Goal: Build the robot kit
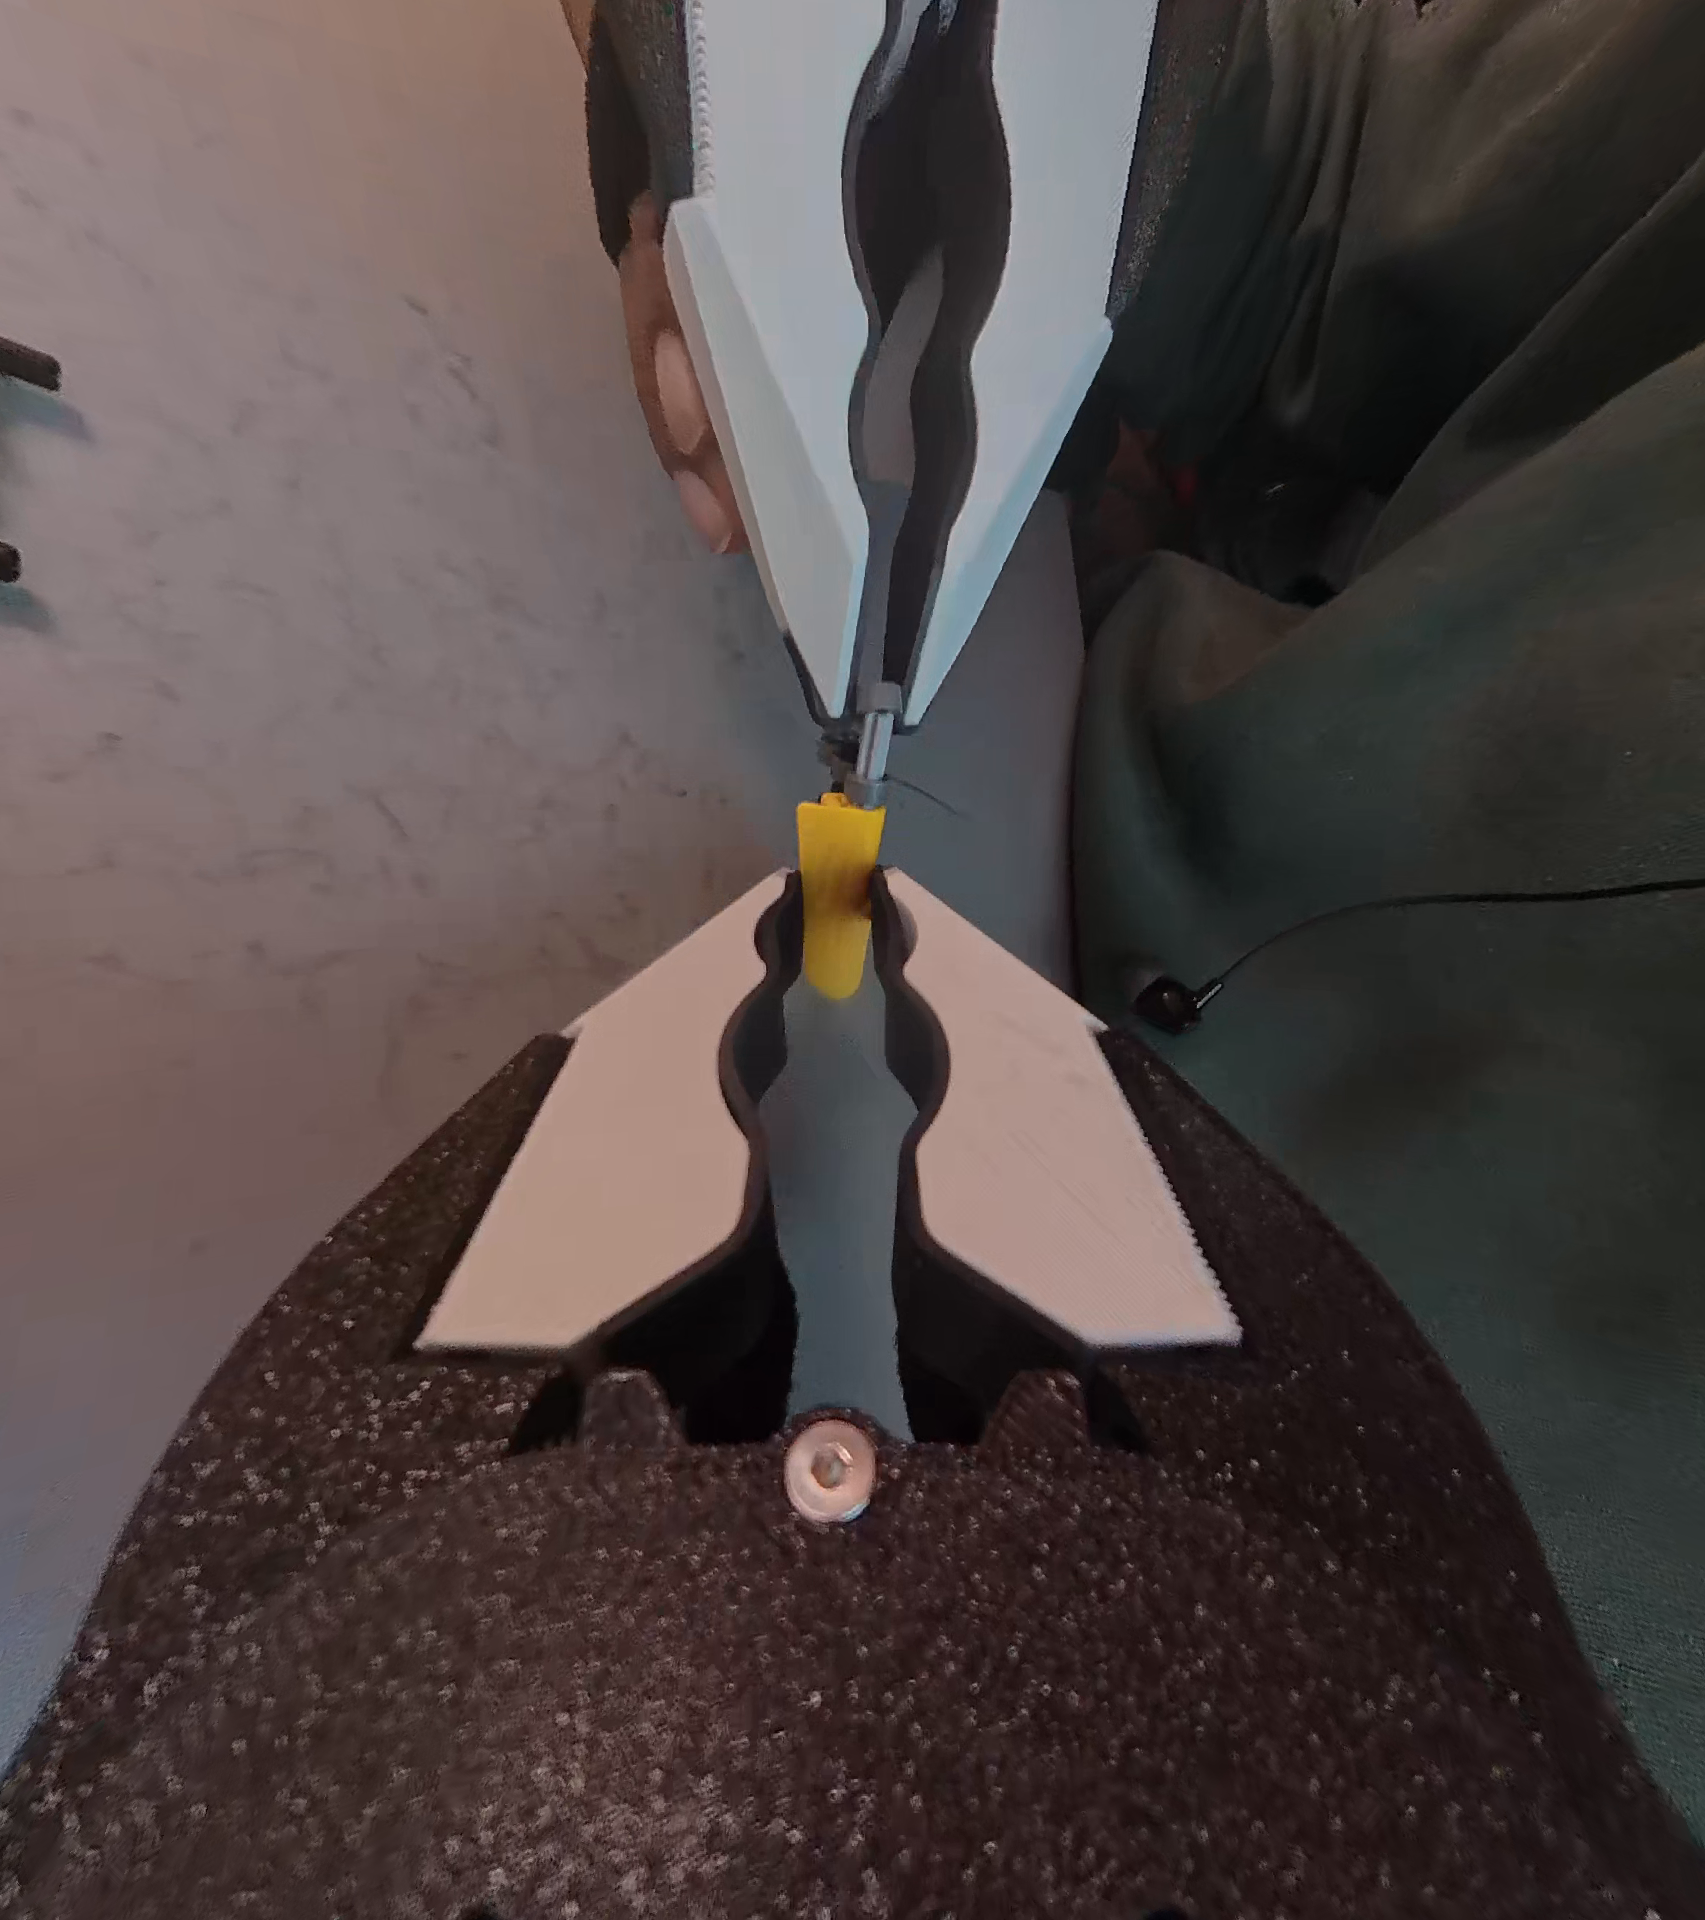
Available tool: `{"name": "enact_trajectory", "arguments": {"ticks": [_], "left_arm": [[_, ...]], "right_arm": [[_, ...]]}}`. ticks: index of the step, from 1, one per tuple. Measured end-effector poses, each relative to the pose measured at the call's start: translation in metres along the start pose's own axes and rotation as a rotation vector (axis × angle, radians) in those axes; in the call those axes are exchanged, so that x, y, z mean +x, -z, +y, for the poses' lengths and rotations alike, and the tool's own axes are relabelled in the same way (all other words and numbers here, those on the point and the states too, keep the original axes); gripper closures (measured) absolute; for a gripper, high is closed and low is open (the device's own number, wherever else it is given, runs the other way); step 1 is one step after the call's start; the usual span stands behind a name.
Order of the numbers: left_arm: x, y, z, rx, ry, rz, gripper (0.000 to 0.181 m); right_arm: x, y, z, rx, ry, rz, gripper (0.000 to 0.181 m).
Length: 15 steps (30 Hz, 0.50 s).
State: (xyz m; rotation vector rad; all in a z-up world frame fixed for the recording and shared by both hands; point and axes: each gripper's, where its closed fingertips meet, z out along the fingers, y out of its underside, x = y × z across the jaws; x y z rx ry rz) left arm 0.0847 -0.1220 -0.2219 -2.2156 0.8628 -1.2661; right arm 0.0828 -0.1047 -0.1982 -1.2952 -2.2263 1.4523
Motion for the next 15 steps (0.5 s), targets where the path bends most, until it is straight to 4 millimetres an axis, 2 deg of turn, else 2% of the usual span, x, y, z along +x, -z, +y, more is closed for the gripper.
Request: {"name": "enact_trajectory", "arguments": {"ticks": [8,15], "left_arm": [[-0.005,-0.003,0.011,-0.139,-0.034,-0.094,0.170],[-0.008,-0.002,0.014,-0.199,-0.040,-0.120,0.171]], "right_arm": [[-0.002,-0.007,0.012,-0.193,0.096,0.032,0.175],[-0.001,-0.010,0.017,-0.259,0.140,0.084,0.176]]}}
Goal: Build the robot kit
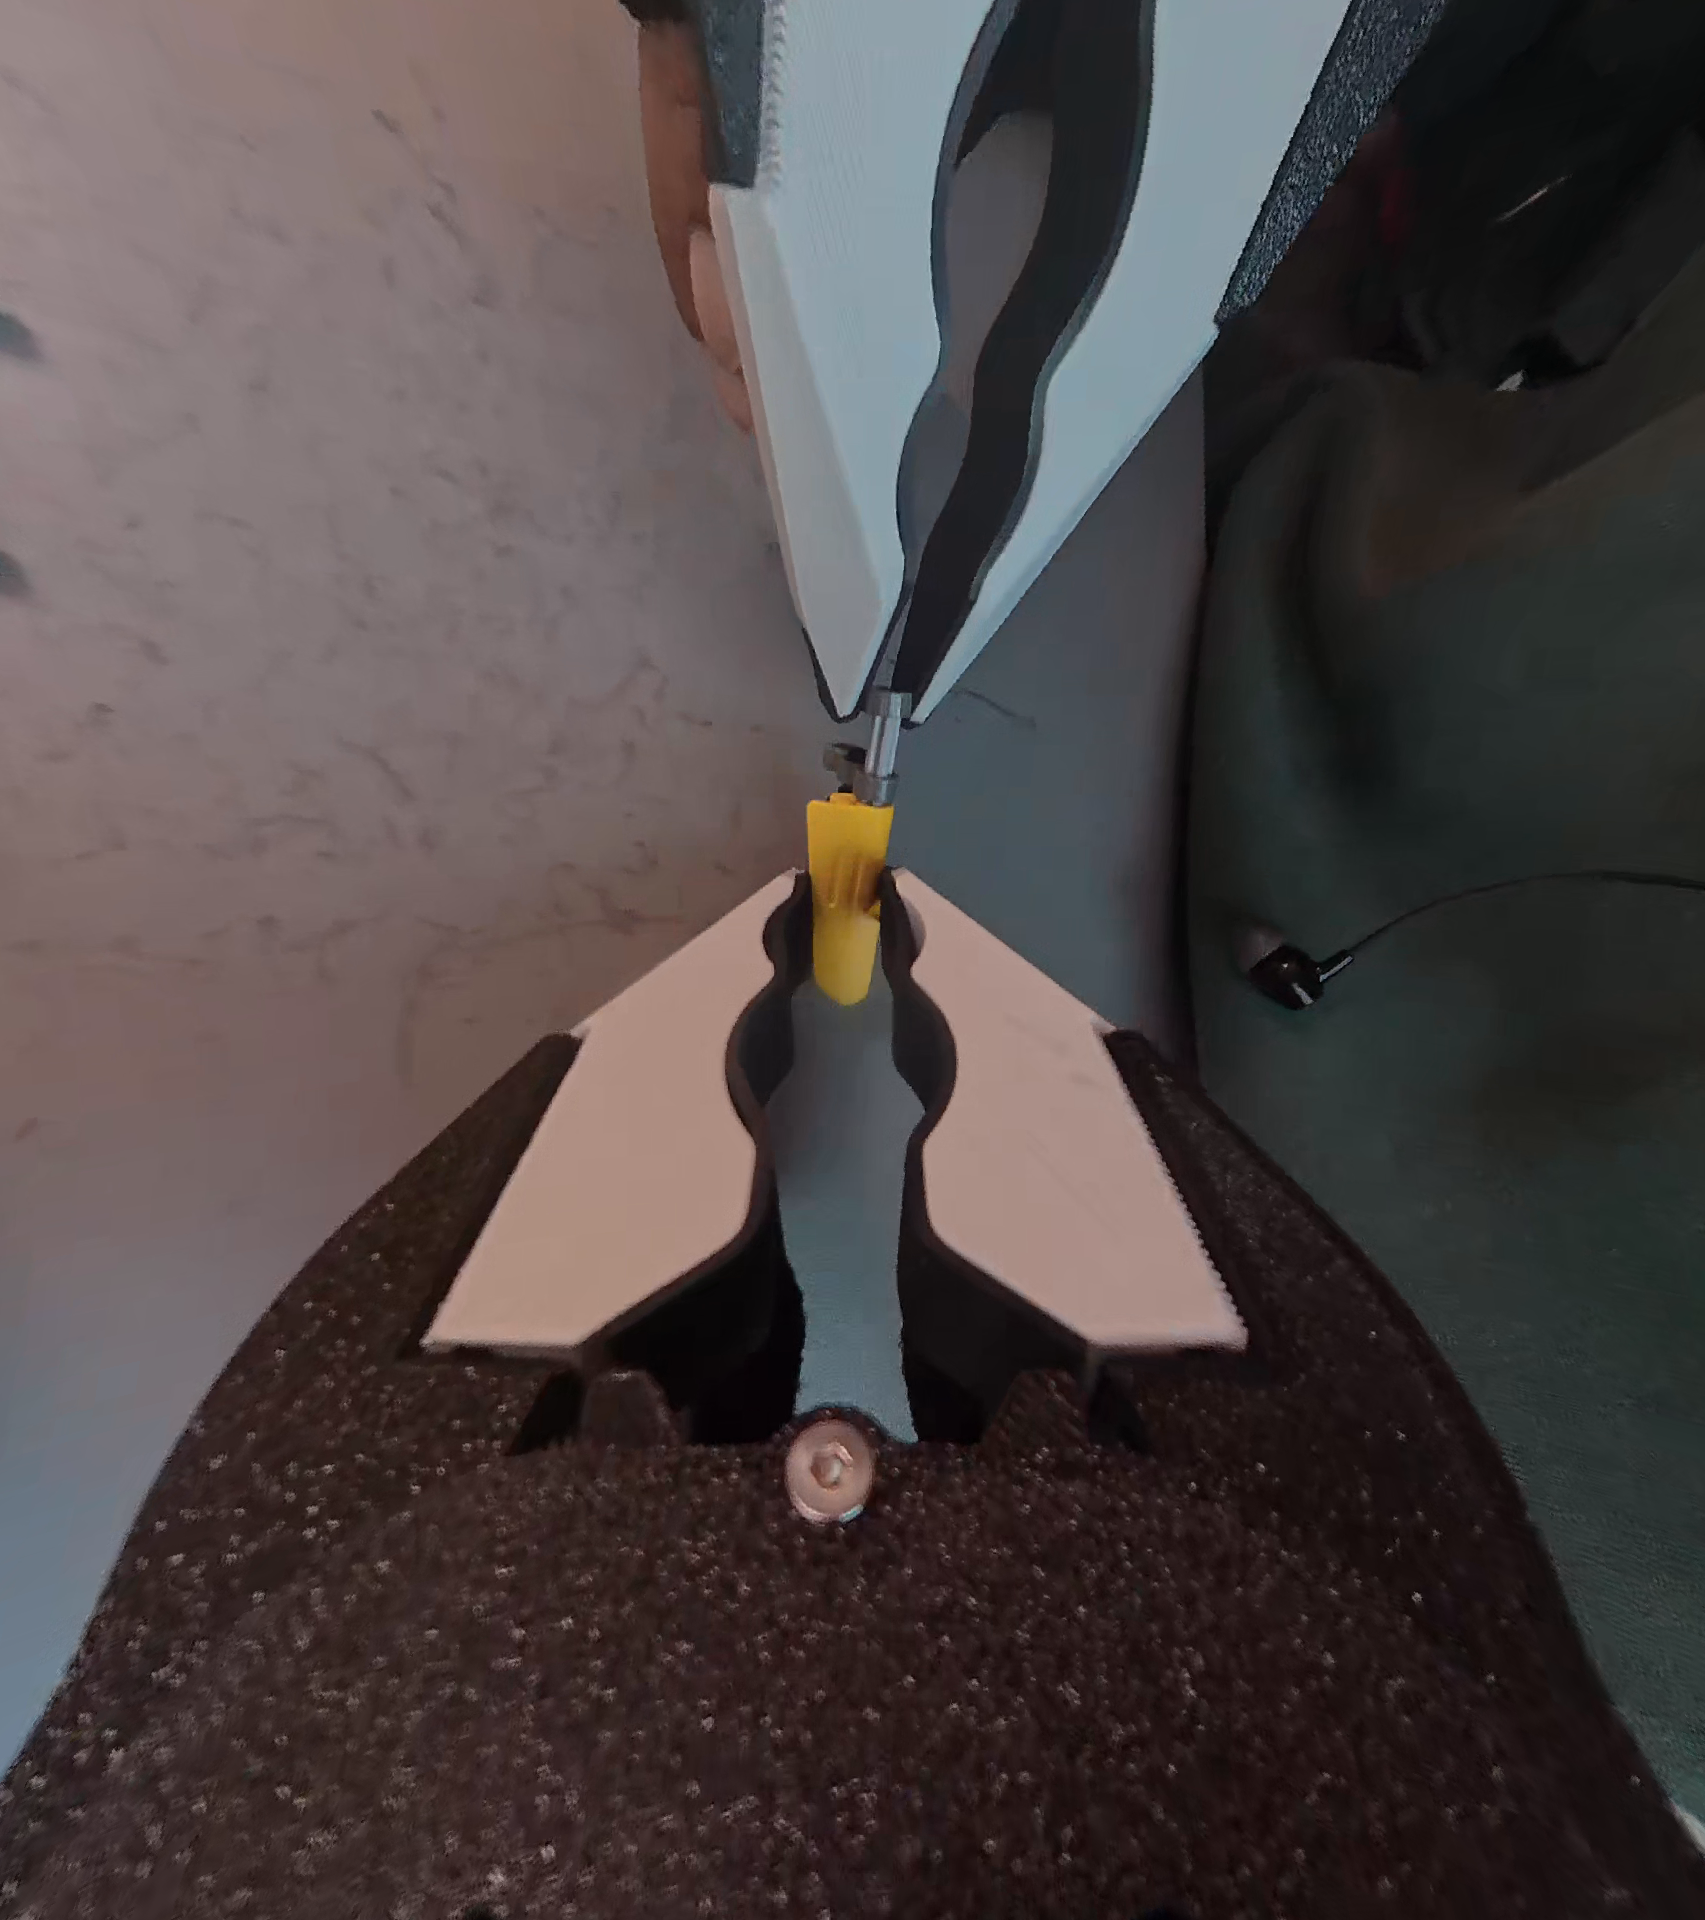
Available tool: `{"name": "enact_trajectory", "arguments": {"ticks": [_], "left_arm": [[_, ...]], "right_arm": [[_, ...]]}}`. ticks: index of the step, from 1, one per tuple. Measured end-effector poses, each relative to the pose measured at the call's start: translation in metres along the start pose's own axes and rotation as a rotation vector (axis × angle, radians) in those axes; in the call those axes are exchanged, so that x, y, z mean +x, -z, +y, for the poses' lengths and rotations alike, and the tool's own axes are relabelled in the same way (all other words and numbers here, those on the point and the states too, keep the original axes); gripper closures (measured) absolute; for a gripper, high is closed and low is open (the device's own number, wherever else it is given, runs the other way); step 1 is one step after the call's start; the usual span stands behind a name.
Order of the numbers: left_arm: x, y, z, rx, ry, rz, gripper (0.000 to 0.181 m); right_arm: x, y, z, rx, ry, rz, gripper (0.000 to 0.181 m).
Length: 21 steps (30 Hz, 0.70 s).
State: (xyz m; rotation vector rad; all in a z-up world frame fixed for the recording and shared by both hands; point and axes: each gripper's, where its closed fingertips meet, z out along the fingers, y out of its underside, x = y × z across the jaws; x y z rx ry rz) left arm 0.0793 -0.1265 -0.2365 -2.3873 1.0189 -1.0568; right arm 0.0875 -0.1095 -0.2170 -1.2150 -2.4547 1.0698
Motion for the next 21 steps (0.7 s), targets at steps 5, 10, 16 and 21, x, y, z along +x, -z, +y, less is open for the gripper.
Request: {"name": "enact_trajectory", "arguments": {"ticks": [5,10,16,21], "left_arm": [[0.000,0.000,0.000,-0.005,0.004,0.000,0.171],[-0.002,0.000,-0.002,0.028,0.024,0.003,0.172],[-0.001,0.006,-0.011,0.047,-0.007,-0.023,0.172],[-0.001,0.005,-0.010,0.070,0.012,-0.010,0.171]], "right_arm": [[-0.001,-0.002,0.003,-0.071,0.025,0.037,0.176],[0.002,-0.002,0.003,-0.082,-0.005,0.059,0.177],[0.000,-0.010,0.010,-0.134,0.009,0.069,0.176],[0.001,-0.010,0.010,-0.089,-0.040,0.071,0.176]]}}
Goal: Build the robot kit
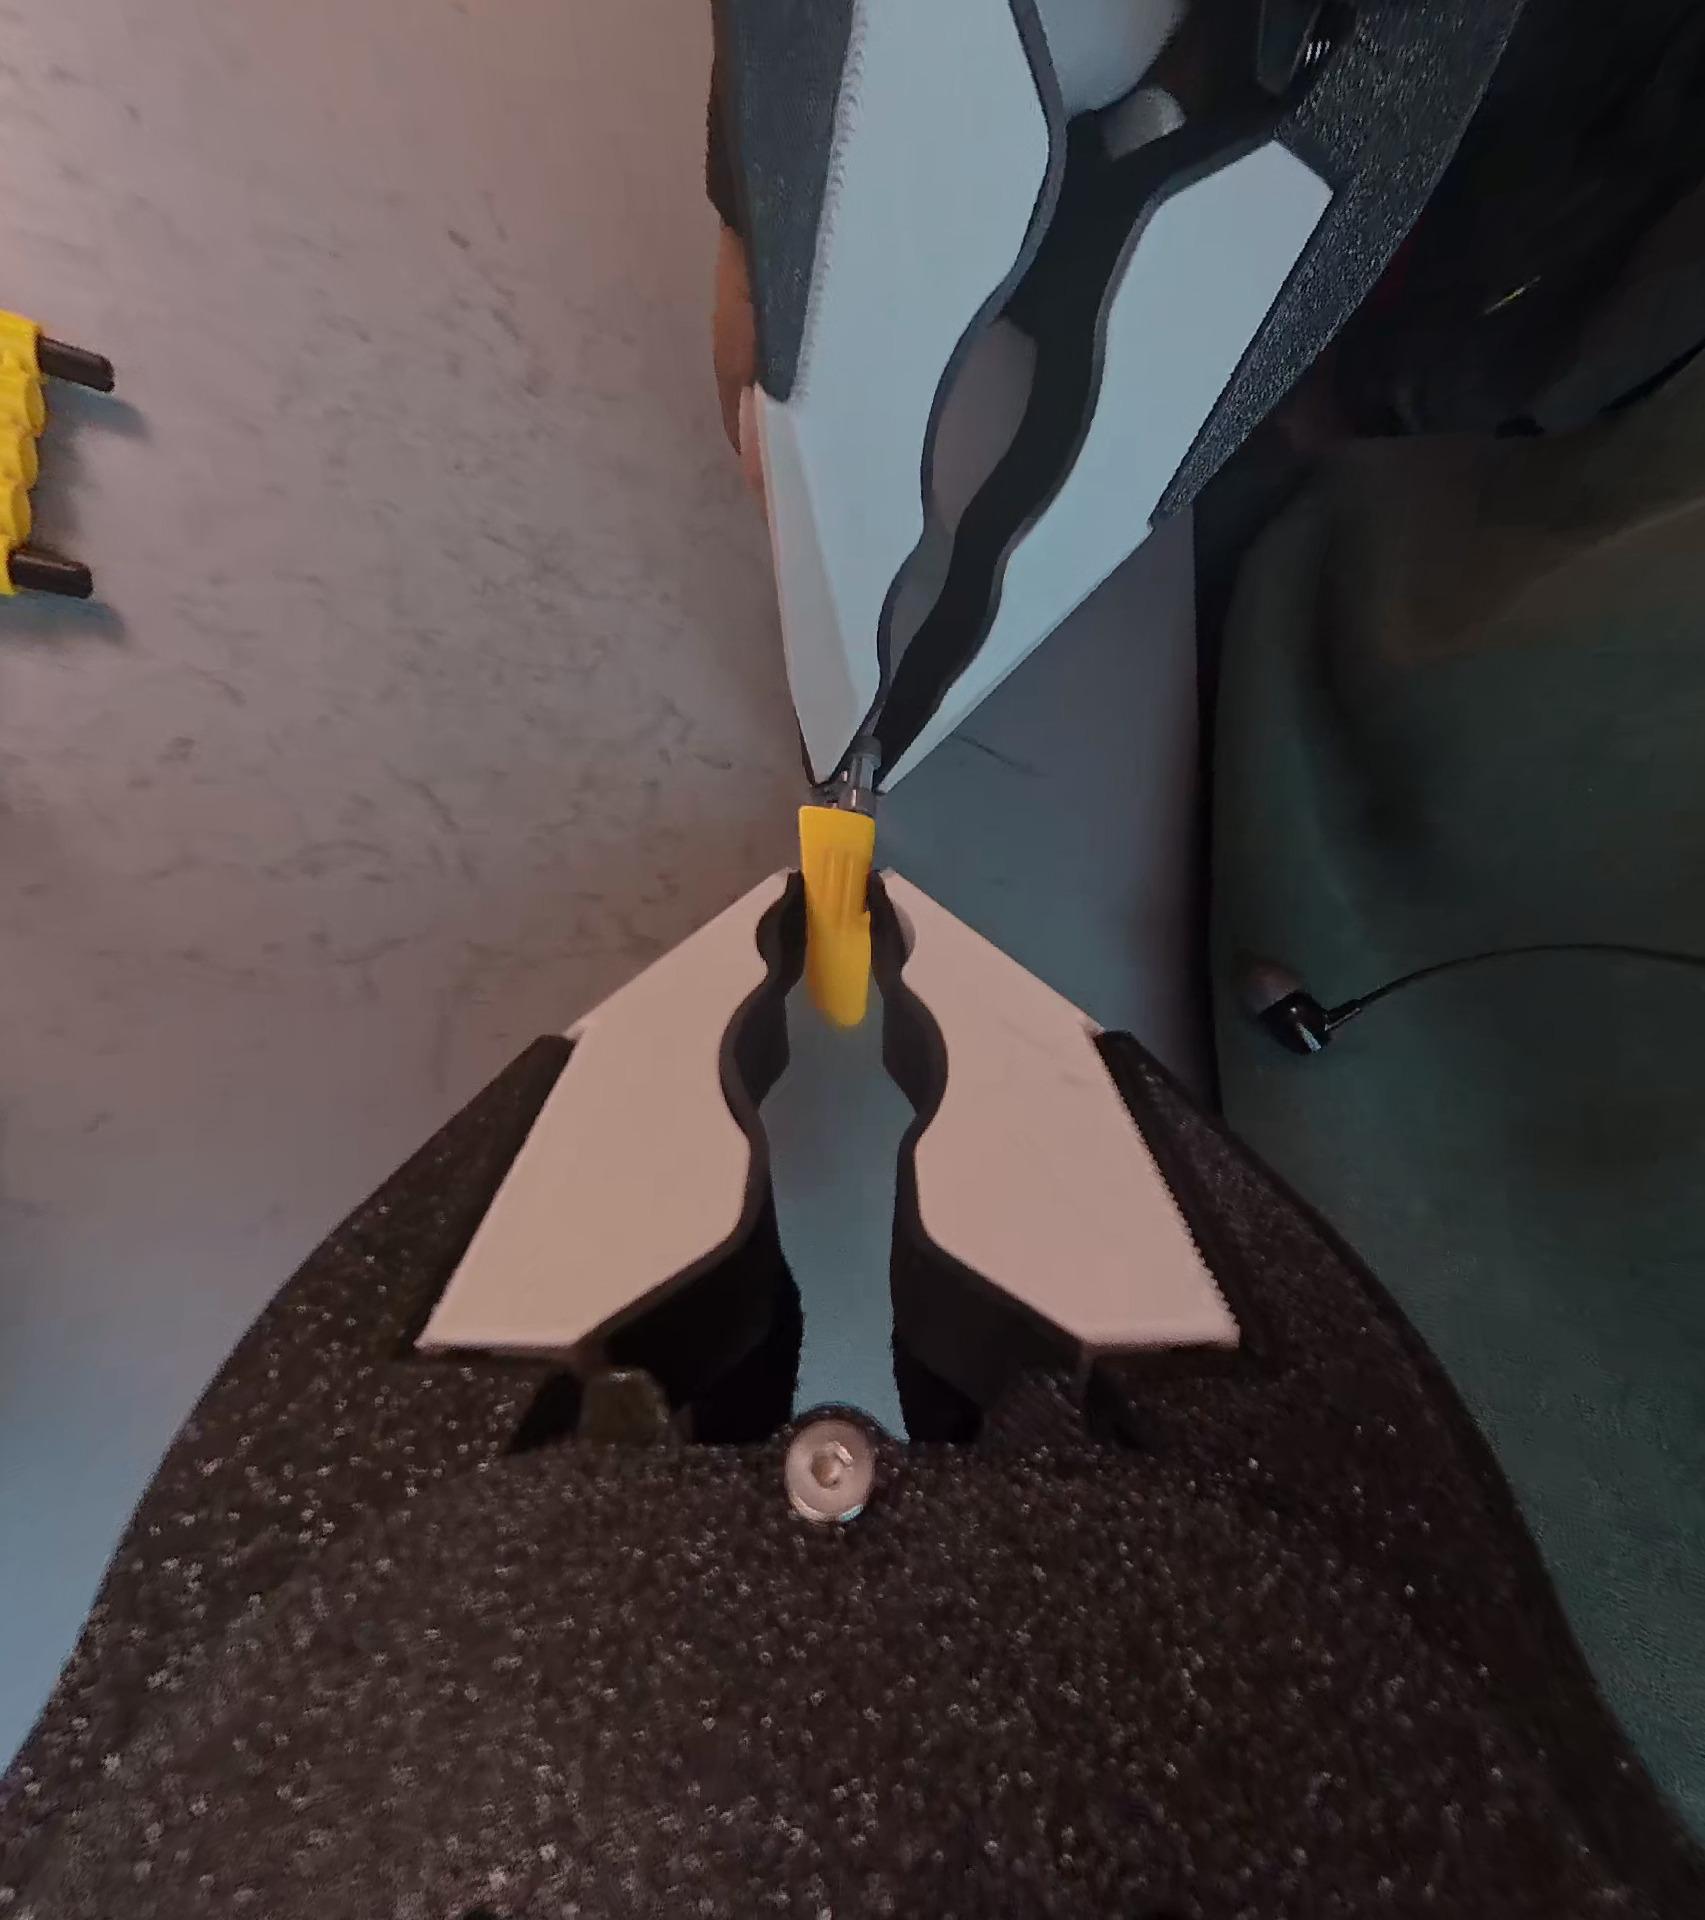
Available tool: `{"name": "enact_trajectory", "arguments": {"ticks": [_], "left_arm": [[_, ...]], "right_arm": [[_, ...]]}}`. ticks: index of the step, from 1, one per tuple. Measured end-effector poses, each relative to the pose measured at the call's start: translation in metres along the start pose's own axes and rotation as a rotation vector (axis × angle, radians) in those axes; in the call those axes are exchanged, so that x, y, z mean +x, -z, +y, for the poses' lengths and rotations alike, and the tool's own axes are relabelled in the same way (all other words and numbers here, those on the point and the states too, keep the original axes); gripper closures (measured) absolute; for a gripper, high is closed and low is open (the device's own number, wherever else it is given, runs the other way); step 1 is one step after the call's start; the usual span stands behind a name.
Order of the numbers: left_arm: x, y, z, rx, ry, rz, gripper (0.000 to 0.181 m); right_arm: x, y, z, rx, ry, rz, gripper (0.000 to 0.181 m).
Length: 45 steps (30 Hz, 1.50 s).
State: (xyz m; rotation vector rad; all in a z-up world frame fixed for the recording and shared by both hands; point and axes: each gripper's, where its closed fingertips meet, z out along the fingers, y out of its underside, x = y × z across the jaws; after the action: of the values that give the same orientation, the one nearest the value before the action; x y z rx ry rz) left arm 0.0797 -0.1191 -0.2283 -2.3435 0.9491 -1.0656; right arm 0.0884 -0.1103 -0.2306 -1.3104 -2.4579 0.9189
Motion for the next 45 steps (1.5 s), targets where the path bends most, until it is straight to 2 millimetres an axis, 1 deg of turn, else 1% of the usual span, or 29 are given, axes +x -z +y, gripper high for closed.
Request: {"name": "enact_trajectory", "arguments": {"ticks": [3,13,17,19,21,23,26,29,31,34,37,40,42,45], "left_arm": [[0.000,0.000,0.000,0.014,0.002,-0.005,0.171],[0.003,-0.004,-0.001,0.022,-0.015,-0.026,0.172],[0.002,-0.003,-0.001,0.057,0.014,0.016,0.171],[0.002,0.004,-0.005,0.121,0.040,0.052,0.171],[0.005,0.018,-0.016,0.217,0.079,0.128,0.171],[0.010,0.032,-0.026,0.313,0.120,0.220,0.171],[0.013,0.048,-0.038,0.424,0.181,0.336,0.171],[0.016,0.059,-0.049,0.518,0.238,0.437,0.171],[0.016,0.066,-0.054,0.572,0.273,0.493,0.171],[0.014,0.076,-0.064,0.661,0.331,0.558,0.171],[0.009,0.084,-0.071,0.736,0.385,0.593,0.171],[0.003,0.091,-0.077,0.807,0.436,0.608,0.171],[0.001,0.093,-0.078,0.825,0.456,0.609,0.171],[-0.001,0.093,-0.077,0.837,0.485,0.607,0.171]], "right_arm": [[0.000,0.000,-0.001,0.028,-0.026,0.014,0.176],[-0.002,-0.003,-0.004,0.015,-0.046,0.085,0.177],[-0.001,-0.003,-0.004,0.051,-0.079,0.101,0.175],[0.004,0.003,-0.012,0.130,-0.082,0.130,0.174],[0.003,0.015,-0.023,0.247,-0.126,0.090,0.162],[0.005,0.027,-0.032,0.358,-0.149,0.072,0.157],[0.015,0.035,-0.040,0.450,-0.162,0.117,0.157],[0.022,0.045,-0.053,0.553,-0.154,0.165,0.158],[0.031,0.052,-0.059,0.581,-0.122,0.251,0.159],[0.037,0.064,-0.069,0.614,-0.057,0.362,0.163],[0.048,0.074,-0.074,0.586,0.048,0.564,0.163],[0.055,0.080,-0.078,0.541,0.129,0.720,0.166],[0.059,0.080,-0.079,0.505,0.166,0.772,0.167],[0.062,0.079,-0.078,0.464,0.207,0.806,0.170]]}}
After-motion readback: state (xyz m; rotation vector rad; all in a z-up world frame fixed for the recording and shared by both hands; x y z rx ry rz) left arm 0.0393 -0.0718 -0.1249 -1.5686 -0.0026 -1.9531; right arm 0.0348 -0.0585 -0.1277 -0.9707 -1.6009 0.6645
